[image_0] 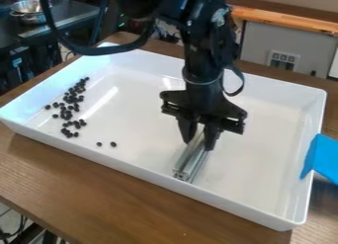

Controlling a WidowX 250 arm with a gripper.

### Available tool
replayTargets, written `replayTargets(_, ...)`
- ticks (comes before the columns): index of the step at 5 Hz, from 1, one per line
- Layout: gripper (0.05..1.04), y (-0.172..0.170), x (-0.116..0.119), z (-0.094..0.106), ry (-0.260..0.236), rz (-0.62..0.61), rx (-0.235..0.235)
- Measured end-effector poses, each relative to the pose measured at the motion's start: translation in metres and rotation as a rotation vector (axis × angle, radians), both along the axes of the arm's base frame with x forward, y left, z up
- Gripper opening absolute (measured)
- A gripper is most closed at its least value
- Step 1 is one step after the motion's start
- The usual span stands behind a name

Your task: Sweep into pile

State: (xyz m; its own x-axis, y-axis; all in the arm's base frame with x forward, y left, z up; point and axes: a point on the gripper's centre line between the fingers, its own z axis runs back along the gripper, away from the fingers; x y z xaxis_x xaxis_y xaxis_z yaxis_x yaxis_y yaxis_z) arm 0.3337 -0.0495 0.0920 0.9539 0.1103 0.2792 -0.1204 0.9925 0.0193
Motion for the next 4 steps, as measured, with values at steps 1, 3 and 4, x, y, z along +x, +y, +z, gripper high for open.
replayTargets(1,0.364,0.018,-0.002,-0.001,0.007,0.019,0.010)
replayTargets(3,0.363,0.089,-0.002,0.003,0.093,0.089,0.081)
replayTargets(4,0.363,0.111,-0.002,0.002,0.139,0.065,0.126)
